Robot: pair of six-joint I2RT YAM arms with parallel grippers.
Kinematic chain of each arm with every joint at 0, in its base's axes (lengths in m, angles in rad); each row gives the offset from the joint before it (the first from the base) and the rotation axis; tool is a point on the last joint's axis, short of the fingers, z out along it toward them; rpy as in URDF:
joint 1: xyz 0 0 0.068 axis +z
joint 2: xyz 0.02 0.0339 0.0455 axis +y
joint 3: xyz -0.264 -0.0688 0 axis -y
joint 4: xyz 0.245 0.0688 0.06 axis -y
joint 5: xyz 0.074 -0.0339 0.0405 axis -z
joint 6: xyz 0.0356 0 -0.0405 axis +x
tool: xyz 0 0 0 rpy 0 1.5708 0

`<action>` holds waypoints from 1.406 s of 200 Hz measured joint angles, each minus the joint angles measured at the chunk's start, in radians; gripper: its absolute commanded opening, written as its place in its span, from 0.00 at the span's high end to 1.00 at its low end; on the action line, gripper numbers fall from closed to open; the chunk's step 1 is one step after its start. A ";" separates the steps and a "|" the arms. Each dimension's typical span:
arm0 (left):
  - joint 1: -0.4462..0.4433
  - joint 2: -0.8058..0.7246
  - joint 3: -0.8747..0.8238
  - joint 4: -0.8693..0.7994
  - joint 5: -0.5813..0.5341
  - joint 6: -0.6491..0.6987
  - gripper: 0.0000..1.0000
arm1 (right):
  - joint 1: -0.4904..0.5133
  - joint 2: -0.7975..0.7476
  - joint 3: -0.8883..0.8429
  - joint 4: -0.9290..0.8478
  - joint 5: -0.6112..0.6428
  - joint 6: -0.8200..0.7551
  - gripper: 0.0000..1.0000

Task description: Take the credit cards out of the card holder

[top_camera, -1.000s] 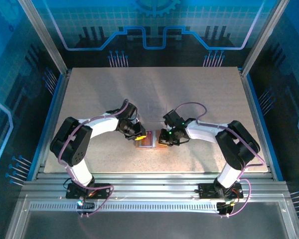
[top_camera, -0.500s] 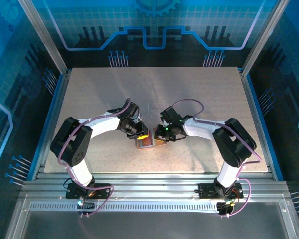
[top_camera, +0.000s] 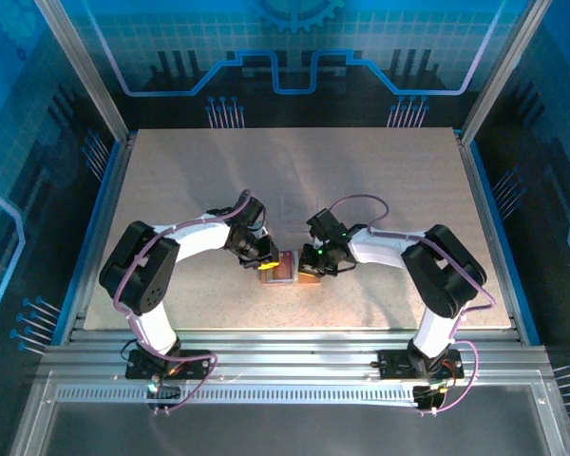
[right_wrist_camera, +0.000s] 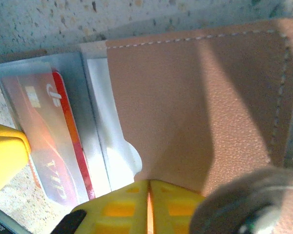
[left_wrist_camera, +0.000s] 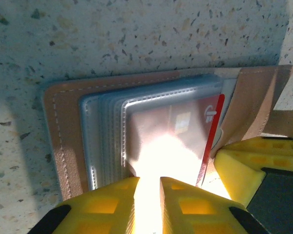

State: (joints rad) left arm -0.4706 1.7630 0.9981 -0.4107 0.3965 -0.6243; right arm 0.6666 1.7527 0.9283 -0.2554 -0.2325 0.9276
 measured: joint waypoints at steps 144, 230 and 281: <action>-0.010 -0.016 0.002 -0.003 0.001 -0.005 0.81 | -0.009 -0.057 0.091 -0.024 -0.072 -0.038 0.86; -0.036 -0.016 -0.021 0.026 0.002 -0.032 0.81 | -0.013 0.044 0.154 -0.021 -0.126 -0.079 0.86; -0.036 -0.016 -0.021 0.026 0.000 -0.031 0.81 | -0.014 0.068 0.157 -0.021 -0.144 -0.091 0.85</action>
State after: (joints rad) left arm -0.5064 1.7466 0.9771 -0.3843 0.3965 -0.6552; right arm 0.6529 1.8202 1.0851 -0.2764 -0.3763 0.8364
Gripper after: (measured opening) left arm 0.188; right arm 0.144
